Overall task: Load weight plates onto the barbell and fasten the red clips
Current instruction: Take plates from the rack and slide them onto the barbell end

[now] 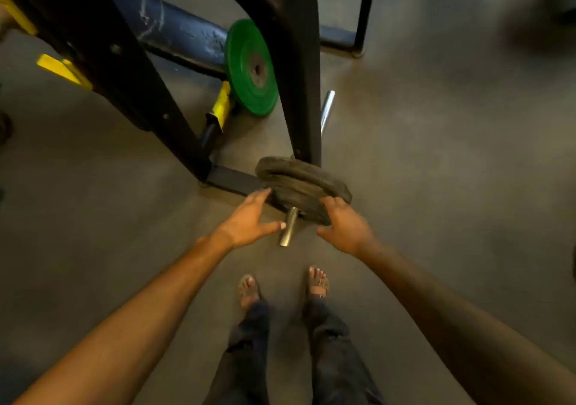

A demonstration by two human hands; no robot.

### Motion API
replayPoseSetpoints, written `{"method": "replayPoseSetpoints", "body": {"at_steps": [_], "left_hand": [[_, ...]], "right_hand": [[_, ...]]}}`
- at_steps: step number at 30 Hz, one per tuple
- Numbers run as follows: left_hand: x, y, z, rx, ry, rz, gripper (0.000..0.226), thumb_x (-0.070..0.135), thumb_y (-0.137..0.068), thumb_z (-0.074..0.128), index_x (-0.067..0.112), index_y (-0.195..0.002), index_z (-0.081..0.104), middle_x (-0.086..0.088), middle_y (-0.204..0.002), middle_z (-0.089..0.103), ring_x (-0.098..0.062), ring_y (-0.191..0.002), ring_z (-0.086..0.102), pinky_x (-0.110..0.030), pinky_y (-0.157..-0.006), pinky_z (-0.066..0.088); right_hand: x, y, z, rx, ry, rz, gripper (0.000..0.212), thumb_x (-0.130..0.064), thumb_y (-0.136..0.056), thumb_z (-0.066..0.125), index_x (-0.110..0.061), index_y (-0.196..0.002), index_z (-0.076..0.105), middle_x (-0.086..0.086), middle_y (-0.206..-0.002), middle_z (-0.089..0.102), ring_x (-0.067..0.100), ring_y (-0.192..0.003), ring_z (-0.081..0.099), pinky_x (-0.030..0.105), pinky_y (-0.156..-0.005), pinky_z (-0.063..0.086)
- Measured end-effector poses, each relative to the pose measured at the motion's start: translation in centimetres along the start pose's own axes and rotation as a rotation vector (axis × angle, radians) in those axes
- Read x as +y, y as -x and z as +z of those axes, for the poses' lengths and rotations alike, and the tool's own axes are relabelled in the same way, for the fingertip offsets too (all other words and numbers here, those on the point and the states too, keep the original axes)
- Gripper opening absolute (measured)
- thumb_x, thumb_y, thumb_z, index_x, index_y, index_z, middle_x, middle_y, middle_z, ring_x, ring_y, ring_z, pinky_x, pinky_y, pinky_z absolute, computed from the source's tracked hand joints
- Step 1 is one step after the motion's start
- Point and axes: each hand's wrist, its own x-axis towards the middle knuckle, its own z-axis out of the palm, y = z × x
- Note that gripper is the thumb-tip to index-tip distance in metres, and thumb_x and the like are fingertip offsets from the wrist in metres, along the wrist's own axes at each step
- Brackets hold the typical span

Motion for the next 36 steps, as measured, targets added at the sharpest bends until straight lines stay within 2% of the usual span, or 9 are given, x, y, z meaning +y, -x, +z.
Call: {"method": "replayPoseSetpoints", "body": {"at_steps": [3, 5, 9, 12, 16, 20, 27, 32, 36], "left_hand": [[-0.7, -3.1, -0.2, 0.04, -0.019, -0.008, 0.099, 0.038, -0.086, 0.075, 0.017, -0.161, 0.013, -0.008, -0.167, 0.013, -0.023, -0.154, 0.016, -0.032, -0.121, 0.018], [-1.3, -4.7, 0.2, 0.032, -0.084, -0.003, 0.098, 0.038, -0.085, 0.076, 0.017, -0.16, 0.016, -0.008, -0.165, 0.017, -0.025, -0.151, 0.023, -0.037, -0.122, 0.025], [-2.3, -5.7, 1.2, 0.086, -0.227, 0.017, 0.084, 0.034, -0.08, 0.078, 0.02, -0.149, 0.031, -0.005, -0.148, 0.035, -0.026, -0.129, 0.051, -0.042, -0.103, 0.05], [-2.8, -5.7, 1.5, 0.11, -0.277, 0.059, 0.08, 0.032, -0.079, 0.078, 0.018, -0.145, 0.034, -0.004, -0.14, 0.039, -0.026, -0.118, 0.056, -0.041, -0.095, 0.053], [-3.6, -6.2, 1.0, 0.105, -0.369, 0.118, 0.075, 0.03, -0.08, 0.079, 0.019, -0.142, 0.039, -0.003, -0.136, 0.042, -0.023, -0.119, 0.054, -0.037, -0.095, 0.052], [-3.9, -6.4, 1.6, 0.076, -0.526, 0.152, 0.063, 0.029, -0.079, 0.08, 0.02, -0.131, 0.045, -0.005, -0.133, 0.042, -0.025, -0.119, 0.051, -0.04, -0.092, 0.054], [-4.9, -5.1, 3.8, -0.015, -0.56, 0.122, 0.039, 0.022, -0.089, 0.066, 0.016, -0.124, 0.05, -0.009, -0.117, 0.064, -0.03, -0.105, 0.064, -0.041, -0.084, 0.053], [-6.2, -1.3, 4.2, -0.133, -0.491, 0.083, 0.019, 0.022, -0.09, 0.061, 0.018, -0.108, 0.056, -0.007, -0.111, 0.066, -0.029, -0.102, 0.066, -0.038, -0.081, 0.048], [-7.8, 6.0, 4.8, -0.069, -0.38, 0.019, 0.02, 0.027, -0.088, 0.063, 0.022, -0.106, 0.056, -0.003, -0.108, 0.067, -0.028, -0.101, 0.066, -0.037, -0.076, 0.046]], "right_hand": [[0.3, -1.5, 1.6, 0.095, -0.052, 0.038, 0.055, -0.029, -0.09, 0.066, -0.018, -0.138, 0.042, 0.008, -0.13, 0.046, 0.026, -0.11, 0.058, 0.044, -0.087, 0.057], [0.6, -2.1, 2.7, 0.179, -0.04, 0.04, 0.051, -0.025, -0.088, 0.069, -0.018, -0.132, 0.044, 0.006, -0.125, 0.045, 0.023, -0.102, 0.059, 0.04, -0.081, 0.059], [1.0, -2.9, 4.0, 0.299, 0.027, 0.016, 0.05, -0.022, -0.084, 0.072, -0.019, -0.127, 0.046, 0.003, -0.12, 0.047, 0.016, -0.101, 0.052, 0.029, -0.076, 0.054], [0.8, -3.3, 4.8, 0.331, 0.041, 0.0, 0.048, -0.019, -0.082, 0.074, -0.02, -0.124, 0.049, 0.001, -0.116, 0.05, 0.013, -0.099, 0.05, 0.027, -0.078, 0.053], [1.1, -3.8, 5.3, 0.341, 0.118, -0.054, 0.039, -0.019, -0.083, 0.074, -0.019, -0.116, 0.053, 0.002, -0.11, 0.052, 0.016, -0.096, 0.053, 0.031, -0.077, 0.056], [0.9, -3.9, 6.2, 0.292, 0.259, -0.091, 0.036, -0.023, -0.086, 0.072, -0.018, -0.117, 0.056, 0.006, -0.11, 0.054, 0.022, -0.098, 0.058, 0.036, -0.082, 0.055], [-0.1, -3.0, 7.9, 0.051, 0.244, -0.061, 0.041, -0.012, -0.098, 0.053, -0.018, -0.135, 0.036, 0.011, -0.112, 0.061, 0.031, -0.096, 0.068, 0.044, -0.073, 0.058], [-0.9, -1.1, 7.6, -0.123, 0.311, -0.185, 0.042, -0.019, -0.098, 0.049, -0.018, -0.139, 0.038, 0.011, -0.117, 0.063, 0.034, -0.096, 0.068, 0.045, -0.074, 0.054], [-3.8, 2.3, 7.9, -0.193, 0.336, -0.276, 0.044, -0.029, -0.099, 0.05, -0.02, -0.141, 0.039, 0.01, -0.127, 0.064, 0.036, -0.104, 0.068, 0.045, -0.081, 0.053]]}}
